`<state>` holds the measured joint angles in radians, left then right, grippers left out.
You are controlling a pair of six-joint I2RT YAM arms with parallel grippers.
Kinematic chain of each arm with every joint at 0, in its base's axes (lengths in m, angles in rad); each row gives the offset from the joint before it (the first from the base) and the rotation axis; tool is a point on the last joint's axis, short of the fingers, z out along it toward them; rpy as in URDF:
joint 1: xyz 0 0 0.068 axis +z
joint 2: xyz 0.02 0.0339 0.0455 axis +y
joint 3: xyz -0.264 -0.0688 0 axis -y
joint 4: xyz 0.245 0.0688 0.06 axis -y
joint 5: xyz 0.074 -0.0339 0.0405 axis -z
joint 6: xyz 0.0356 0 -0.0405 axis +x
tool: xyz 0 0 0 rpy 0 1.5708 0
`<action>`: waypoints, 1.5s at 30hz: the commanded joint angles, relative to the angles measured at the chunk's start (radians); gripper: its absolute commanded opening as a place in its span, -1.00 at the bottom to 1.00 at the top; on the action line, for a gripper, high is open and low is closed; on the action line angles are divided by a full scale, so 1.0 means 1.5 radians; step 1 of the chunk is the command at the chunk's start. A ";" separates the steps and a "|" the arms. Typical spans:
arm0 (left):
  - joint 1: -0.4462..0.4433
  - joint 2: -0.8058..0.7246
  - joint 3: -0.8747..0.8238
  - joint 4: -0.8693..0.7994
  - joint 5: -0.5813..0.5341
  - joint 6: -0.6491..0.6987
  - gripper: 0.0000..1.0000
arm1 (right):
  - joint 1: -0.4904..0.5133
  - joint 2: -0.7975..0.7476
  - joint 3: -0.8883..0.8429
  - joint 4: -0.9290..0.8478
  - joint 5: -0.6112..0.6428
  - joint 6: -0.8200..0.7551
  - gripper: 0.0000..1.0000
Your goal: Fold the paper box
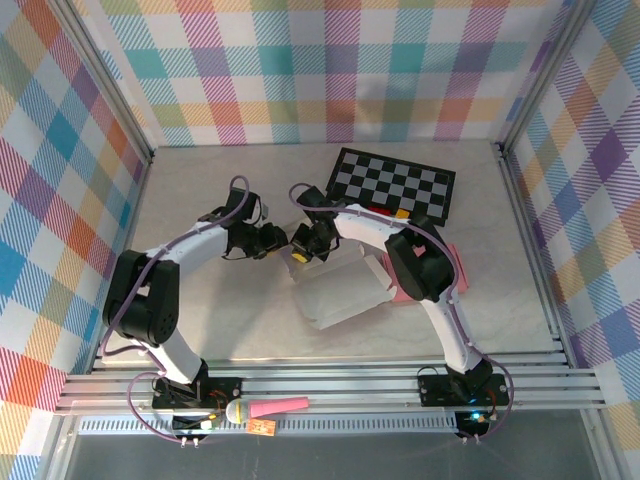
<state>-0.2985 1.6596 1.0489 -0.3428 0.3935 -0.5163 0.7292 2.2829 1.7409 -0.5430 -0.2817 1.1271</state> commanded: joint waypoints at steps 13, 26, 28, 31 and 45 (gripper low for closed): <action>-0.005 -0.034 0.025 -0.099 -0.091 -0.033 -0.30 | -0.006 -0.070 0.068 -0.065 0.006 -0.048 -0.73; -0.115 -0.031 0.117 -0.179 -0.140 -0.142 -0.22 | -0.193 -0.142 0.078 -0.280 0.152 -0.542 -0.19; -0.142 -0.007 0.143 -0.178 -0.140 -0.161 -0.22 | -0.198 -0.135 0.065 -0.278 0.170 -0.614 -0.17; -0.183 0.043 0.200 -0.191 -0.153 -0.175 -0.23 | -0.200 -0.102 0.061 -0.272 0.177 -0.666 -0.12; -0.212 0.158 0.268 -0.193 -0.170 -0.194 -0.29 | -0.187 -0.051 0.086 -0.243 0.165 -0.629 -0.06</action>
<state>-0.6193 1.8847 1.4250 -0.6014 0.1539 -0.8001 0.4477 2.2135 1.8477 -0.9070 -0.0399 0.1932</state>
